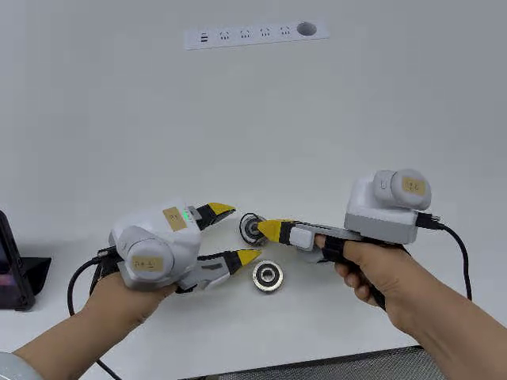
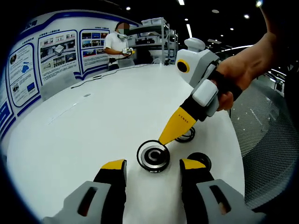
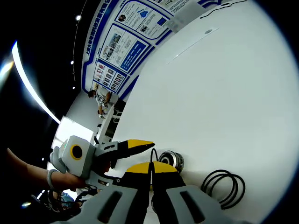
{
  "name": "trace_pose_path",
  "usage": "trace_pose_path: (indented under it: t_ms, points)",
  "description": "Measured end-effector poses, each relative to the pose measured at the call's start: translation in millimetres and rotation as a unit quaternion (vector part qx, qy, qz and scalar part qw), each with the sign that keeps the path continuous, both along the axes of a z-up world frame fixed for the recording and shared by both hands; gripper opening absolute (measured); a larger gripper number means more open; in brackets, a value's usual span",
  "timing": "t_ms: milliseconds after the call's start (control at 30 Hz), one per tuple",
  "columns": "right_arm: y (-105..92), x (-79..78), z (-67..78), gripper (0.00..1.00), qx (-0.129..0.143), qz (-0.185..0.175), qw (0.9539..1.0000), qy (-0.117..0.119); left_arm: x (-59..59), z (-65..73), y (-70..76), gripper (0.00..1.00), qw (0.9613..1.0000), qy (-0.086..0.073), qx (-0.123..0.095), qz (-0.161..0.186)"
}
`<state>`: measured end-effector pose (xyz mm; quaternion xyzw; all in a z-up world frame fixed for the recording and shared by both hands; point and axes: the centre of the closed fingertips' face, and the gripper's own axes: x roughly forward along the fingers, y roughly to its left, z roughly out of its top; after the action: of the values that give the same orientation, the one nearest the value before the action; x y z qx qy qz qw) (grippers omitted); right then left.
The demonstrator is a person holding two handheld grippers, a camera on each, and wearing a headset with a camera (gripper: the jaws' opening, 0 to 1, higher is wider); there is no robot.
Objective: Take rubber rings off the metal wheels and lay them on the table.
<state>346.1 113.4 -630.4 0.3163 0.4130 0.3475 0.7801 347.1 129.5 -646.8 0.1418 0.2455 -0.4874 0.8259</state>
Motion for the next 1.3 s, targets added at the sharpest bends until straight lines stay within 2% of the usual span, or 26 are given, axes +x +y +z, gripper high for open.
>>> trace_pose_path:
  t_ms: [100,300,500,767,900,1100,1200,1300]
  points:
    - [-0.1,-3.0,4.8,0.02,0.006,-0.002,1.0,-0.002,-0.2,-0.7,2.8,0.54,1.0,0.002,-0.001,0.006]
    - [-6.7,-10.7,13.0,0.02,0.014,-0.01,0.9998,-0.004,-1.5,-0.8,6.4,0.57,0.9999,0.006,-0.008,0.013]
    - [-29.0,-19.2,15.2,0.02,0.015,-0.035,0.9993,-0.001,-3.8,-3.7,9.9,0.65,0.9996,0.013,-0.008,0.022]
    - [-67.2,-27.4,6.4,0.02,0.009,-0.083,0.9964,0.016,-7.8,-3.9,13.2,0.65,0.9995,0.015,-0.01,0.025]
    - [-83.1,-28.9,-5.3,0.02,-0.007,-0.101,0.9945,0.026,-9.8,-5.9,15.3,0.64,0.9994,0.019,-0.007,0.027]
    - [-93.3,-27.4,-17.0,0.02,-0.028,-0.114,0.9926,0.032,-11.3,-5.8,16.3,0.62,0.9994,0.02,-0.006,0.027]
    - [-94.2,-27.1,-20.8,0.12,-0.054,-0.103,0.993,0.024,-11.5,-5.0,16.7,0.62,0.9994,0.019,-0.006,0.028]
    - [-94.3,-27.8,-20.6,0.15,-0.086,-0.077,0.9933,-0.001,-11.9,-4.6,17.6,0.61,0.9994,0.02,-0.006,0.029]
